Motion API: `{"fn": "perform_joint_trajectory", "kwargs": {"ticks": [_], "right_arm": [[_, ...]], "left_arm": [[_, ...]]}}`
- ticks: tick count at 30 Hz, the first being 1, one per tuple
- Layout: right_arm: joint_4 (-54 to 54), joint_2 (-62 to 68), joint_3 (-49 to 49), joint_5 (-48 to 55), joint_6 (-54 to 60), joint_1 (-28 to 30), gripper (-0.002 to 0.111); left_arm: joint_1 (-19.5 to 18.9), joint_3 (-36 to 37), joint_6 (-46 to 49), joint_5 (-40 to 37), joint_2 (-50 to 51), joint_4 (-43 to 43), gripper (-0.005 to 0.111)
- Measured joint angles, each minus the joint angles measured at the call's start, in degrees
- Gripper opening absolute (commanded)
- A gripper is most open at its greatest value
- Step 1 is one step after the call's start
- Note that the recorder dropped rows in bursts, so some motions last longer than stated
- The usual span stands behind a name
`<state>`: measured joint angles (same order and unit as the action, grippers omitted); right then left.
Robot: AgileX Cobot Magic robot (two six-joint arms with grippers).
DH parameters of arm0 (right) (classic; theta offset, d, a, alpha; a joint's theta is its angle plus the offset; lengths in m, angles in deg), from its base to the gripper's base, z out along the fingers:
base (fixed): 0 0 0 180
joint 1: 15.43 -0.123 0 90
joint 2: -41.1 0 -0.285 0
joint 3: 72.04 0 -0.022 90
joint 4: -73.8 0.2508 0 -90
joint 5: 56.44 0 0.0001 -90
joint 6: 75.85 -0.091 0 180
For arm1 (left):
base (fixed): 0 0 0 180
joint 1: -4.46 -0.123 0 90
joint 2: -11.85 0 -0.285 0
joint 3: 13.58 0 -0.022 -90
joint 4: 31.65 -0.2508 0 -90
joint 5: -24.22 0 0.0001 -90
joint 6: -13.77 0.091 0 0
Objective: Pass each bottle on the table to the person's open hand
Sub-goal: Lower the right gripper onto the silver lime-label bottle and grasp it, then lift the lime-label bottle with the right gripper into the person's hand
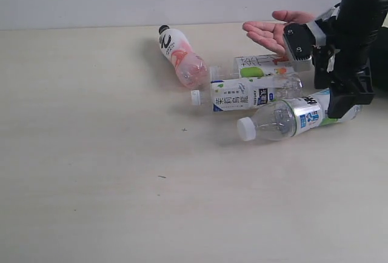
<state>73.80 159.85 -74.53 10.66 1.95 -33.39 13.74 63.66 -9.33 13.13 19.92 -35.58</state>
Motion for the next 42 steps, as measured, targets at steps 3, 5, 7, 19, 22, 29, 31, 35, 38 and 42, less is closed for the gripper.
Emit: {"fn": "perform_joint_trajectory", "kwargs": {"ticks": [3,5,7,19,22,29,31,35,38,42], "right_arm": [[-0.31,0.09,1.27,-3.6,0.0,0.0,0.069],[-1.5,0.09,3.76,-7.58,0.81,0.0,0.069],[-1.86,0.09,5.62,-10.26,2.03,0.0,0.069],[-3.16,2.53,7.22,-15.23,2.4,0.0,0.069],[-3.16,3.72,7.22,-15.07,2.4,0.0,0.069],[-2.61,6.41,7.22,-14.01,1.76,0.0,0.069],[-2.41,7.19,7.22,-13.9,0.39,0.0,0.068],[-2.27,7.83,7.22,-13.76,-0.91,0.0,0.049],[-2.27,7.83,7.22,-12.12,-1.02,0.0,0.031],[-2.27,7.83,7.22,-8.67,-1.02,0.0,0.008]], "left_arm": [[0.0,0.0,0.0,0.0,0.0,0.0,0.0],[0.0,0.0,0.0,0.0,0.0,0.0,0.0],[0.0,0.0,0.0,0.0,0.0,0.0,0.0],[0.0,0.0,0.0,-0.11,0.0,0.0,0.0],[0.0,0.0,0.0,-0.11,0.0,0.0,0.0],[0.0,0.0,0.0,-0.11,0.0,0.0,0.0],[0.0,0.0,0.0,-0.11,0.0,0.0,0.0],[0.0,0.0,0.0,-0.11,0.0,0.0,0.0],[0.0,0.0,0.0,-0.11,0.0,0.0,0.0],[0.0,0.0,0.0,-0.11,0.0,0.0,0.0]]}}
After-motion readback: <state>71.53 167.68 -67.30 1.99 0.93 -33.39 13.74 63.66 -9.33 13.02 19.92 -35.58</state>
